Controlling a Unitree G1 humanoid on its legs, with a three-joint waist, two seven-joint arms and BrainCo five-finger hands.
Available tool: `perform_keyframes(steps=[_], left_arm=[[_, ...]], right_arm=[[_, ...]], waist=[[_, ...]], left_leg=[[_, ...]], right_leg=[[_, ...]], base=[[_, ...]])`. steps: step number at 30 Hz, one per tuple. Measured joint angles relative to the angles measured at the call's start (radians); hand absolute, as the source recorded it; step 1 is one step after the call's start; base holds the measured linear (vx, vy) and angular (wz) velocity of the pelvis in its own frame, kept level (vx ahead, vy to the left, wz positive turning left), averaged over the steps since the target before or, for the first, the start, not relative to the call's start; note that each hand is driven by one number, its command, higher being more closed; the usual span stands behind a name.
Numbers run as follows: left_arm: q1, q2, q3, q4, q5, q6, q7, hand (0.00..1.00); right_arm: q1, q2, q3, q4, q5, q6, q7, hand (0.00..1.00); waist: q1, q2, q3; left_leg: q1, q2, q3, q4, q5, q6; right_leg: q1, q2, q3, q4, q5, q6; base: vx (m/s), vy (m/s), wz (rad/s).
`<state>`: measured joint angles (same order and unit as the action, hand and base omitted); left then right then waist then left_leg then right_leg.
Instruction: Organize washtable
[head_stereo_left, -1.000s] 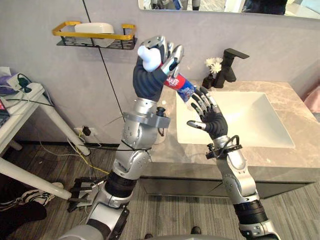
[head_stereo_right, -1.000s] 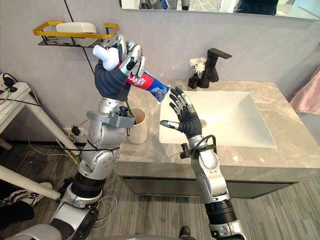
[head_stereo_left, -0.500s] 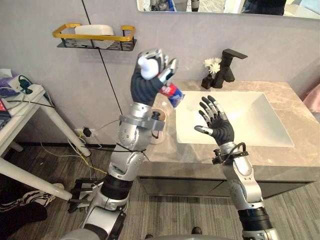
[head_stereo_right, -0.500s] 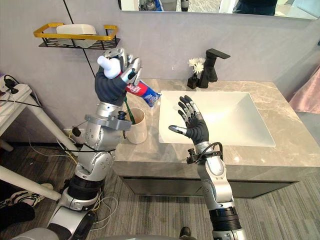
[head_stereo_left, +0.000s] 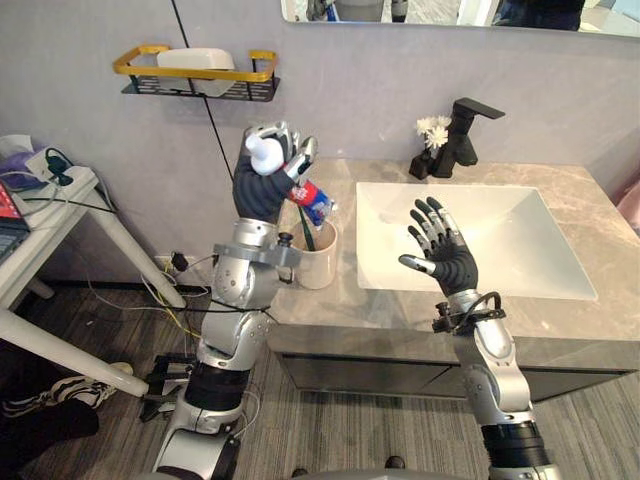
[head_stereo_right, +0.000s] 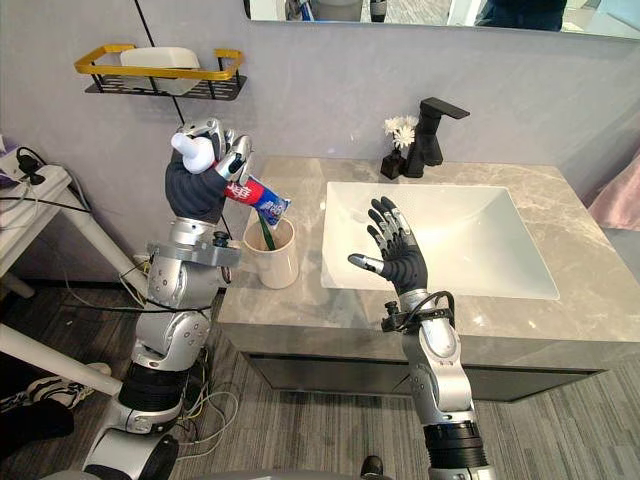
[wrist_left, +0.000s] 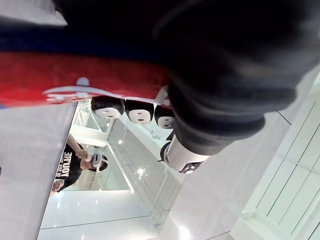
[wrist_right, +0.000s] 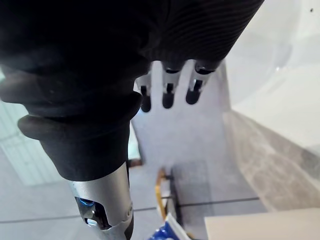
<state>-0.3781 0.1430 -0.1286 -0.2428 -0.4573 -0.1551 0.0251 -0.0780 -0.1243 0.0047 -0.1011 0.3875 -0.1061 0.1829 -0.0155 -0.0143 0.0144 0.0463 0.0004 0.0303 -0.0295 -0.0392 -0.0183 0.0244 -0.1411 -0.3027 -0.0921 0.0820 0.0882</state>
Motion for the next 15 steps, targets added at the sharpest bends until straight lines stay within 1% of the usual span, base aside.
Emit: perform_keyframes(steps=[4,11,15], left_arm=[[0.007,0.000,0.025,0.000,0.001,0.000,0.001,1.00],[0.018,0.000,0.032,0.000,0.010,0.000,-0.001,1.00],[0.055,-0.002,0.033,-0.002,0.019,0.005,-0.002,1.00]], right_arm=[[0.007,0.000,-0.004,-0.001,0.000,0.000,0.002,0.00],[0.008,0.000,-0.006,-0.001,0.000,0.000,0.017,0.00],[0.008,0.000,-0.006,-0.002,0.000,0.000,0.017,0.00]], waist=[[0.000,0.000,0.000],[0.001,0.000,0.000],[0.001,0.000,0.000]], left_leg=[[0.000,0.000,0.000,-0.001,0.000,0.000],[0.000,0.000,0.001,-0.003,0.000,0.000],[0.000,0.000,0.001,-0.003,0.000,0.000]], right_leg=[[0.000,0.000,0.000,0.000,0.000,0.000],[-0.001,0.001,0.001,-0.001,0.000,0.000],[-0.001,0.001,0.001,-0.001,0.000,0.000]], base=[[0.00,0.000,0.00],[0.00,0.000,0.00],[0.00,0.000,0.00]])
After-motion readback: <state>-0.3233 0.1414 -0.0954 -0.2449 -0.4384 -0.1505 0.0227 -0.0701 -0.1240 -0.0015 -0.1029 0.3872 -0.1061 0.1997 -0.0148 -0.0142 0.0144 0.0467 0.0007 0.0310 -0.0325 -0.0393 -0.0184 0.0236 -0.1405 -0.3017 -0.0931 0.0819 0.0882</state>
